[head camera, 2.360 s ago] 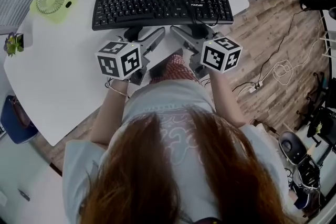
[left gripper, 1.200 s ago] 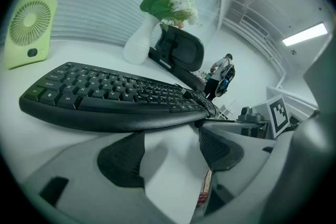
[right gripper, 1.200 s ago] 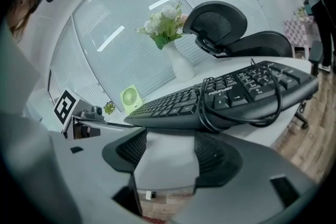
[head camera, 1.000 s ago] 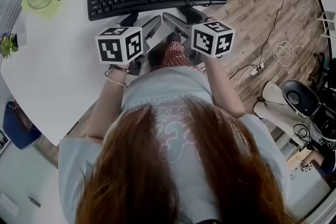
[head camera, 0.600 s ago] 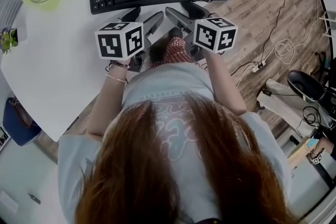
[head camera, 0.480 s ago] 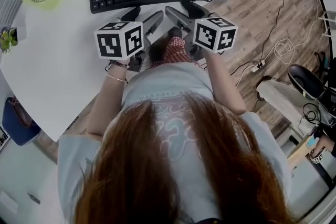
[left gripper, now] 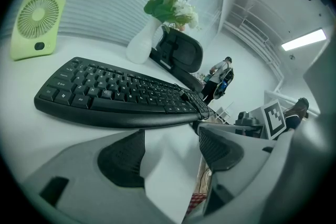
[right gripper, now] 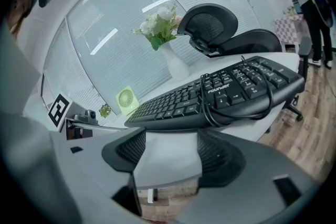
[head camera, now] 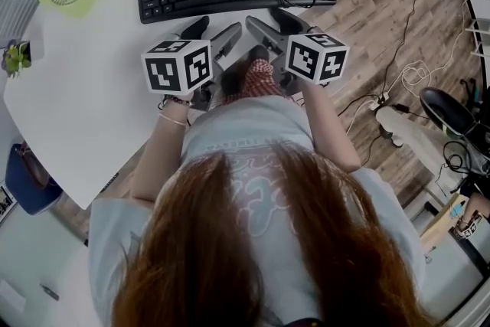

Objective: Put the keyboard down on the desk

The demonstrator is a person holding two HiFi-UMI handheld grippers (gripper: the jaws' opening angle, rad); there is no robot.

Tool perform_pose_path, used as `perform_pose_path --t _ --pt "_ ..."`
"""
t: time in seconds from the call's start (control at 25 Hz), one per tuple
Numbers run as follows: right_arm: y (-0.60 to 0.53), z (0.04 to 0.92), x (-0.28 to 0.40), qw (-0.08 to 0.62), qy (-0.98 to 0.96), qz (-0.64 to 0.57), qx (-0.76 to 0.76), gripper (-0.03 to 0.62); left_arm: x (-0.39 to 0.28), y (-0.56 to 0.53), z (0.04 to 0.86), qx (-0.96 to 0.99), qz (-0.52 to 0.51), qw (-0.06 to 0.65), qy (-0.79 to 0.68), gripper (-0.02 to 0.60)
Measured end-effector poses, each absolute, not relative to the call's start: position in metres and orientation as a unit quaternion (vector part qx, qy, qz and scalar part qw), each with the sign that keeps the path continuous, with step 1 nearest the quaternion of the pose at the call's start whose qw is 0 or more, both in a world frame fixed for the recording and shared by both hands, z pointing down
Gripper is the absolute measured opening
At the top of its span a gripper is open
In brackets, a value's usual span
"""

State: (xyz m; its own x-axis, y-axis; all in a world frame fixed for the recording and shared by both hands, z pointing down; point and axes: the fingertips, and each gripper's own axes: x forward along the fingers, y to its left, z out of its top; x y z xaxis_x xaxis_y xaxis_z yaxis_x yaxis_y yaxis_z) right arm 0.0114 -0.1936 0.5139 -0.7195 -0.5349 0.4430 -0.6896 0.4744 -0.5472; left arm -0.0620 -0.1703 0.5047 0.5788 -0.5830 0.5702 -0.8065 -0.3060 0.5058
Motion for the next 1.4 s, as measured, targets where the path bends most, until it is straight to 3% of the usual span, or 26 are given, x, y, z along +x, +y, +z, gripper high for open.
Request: perform_pose_path --t 0.64,1.4 --pt "-0.183 0.498 0.012 0.095 -0.858 0.35 0.363 0.298 -0.06 -0.163 0.494 0.809 0.12 0.389 -0.425 0.321" --pt "-0.204 0.371 0.009 -0.001 -0.909 0.217 0.356 0.296 -0.078 -0.19 0.37 0.858 0.03 0.251 -0.446 0.321"
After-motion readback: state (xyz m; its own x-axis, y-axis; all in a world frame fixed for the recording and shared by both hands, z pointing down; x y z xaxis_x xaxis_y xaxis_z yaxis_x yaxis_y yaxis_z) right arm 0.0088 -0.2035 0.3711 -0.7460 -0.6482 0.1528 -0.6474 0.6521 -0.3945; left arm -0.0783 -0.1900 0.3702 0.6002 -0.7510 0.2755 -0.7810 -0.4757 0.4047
